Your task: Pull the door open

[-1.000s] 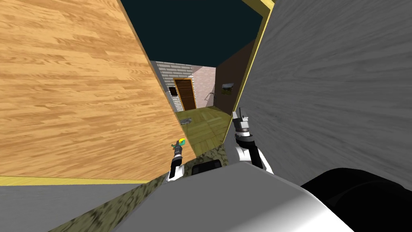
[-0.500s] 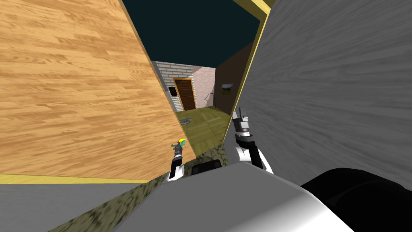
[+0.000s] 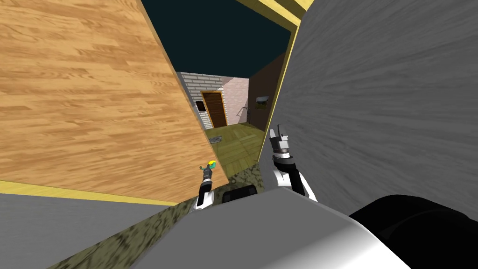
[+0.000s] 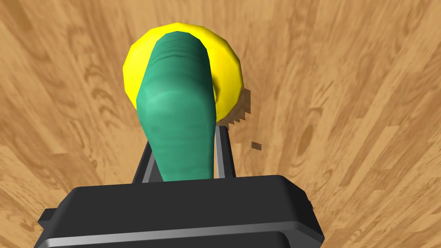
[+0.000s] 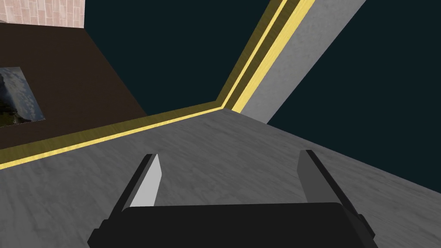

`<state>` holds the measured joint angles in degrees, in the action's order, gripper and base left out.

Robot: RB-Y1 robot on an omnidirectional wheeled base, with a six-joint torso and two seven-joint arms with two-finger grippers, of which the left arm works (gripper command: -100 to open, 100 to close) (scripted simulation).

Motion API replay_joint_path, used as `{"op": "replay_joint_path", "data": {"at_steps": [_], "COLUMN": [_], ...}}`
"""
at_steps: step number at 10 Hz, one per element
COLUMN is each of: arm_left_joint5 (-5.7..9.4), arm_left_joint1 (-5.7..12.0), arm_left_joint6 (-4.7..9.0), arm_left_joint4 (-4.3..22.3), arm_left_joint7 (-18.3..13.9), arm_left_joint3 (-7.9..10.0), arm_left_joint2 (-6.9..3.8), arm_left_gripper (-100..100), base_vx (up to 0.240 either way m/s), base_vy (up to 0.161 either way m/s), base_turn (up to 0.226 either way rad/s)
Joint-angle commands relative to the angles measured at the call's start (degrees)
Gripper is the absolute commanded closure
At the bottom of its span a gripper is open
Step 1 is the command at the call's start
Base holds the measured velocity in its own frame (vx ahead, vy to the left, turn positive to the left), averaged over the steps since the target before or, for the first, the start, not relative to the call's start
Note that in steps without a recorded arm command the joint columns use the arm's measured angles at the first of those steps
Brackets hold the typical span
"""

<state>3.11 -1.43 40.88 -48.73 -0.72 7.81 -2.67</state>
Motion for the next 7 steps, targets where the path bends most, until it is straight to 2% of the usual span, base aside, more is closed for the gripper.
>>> {"op": "replay_joint_path", "data": {"at_steps": [1, 4, 5, 6, 7], "arm_left_joint5": [0.39, 0.88, 1.14, 1.14, 1.25], "arm_left_joint1": [-0.42, -0.14, 0.08, 0.08, 0.2], "arm_left_joint6": [-0.66, -1.44, -1.77, -1.77, -1.85], "arm_left_joint4": [0.7, 2.2, 3.2, 3.2, 3.6], "arm_left_joint7": [-0.6, -1.8, -2.7, -2.7, -3.2], "arm_left_joint3": [0.22, -0.48, -0.99, -0.99, -1.29], "arm_left_joint2": [-1.02, -2.22, -3.0, -3.0, -3.43], "arm_left_gripper": [100, 100, 100, 100, 100], "base_vx": [-0.2, -0.198, -0.199, -0.143, -0.079], "base_vy": [0.0, 0.028, 0.036, 0.011, 0.004], "base_turn": [0.008, 0.007, -0.012, 0.018, 0.03]}}
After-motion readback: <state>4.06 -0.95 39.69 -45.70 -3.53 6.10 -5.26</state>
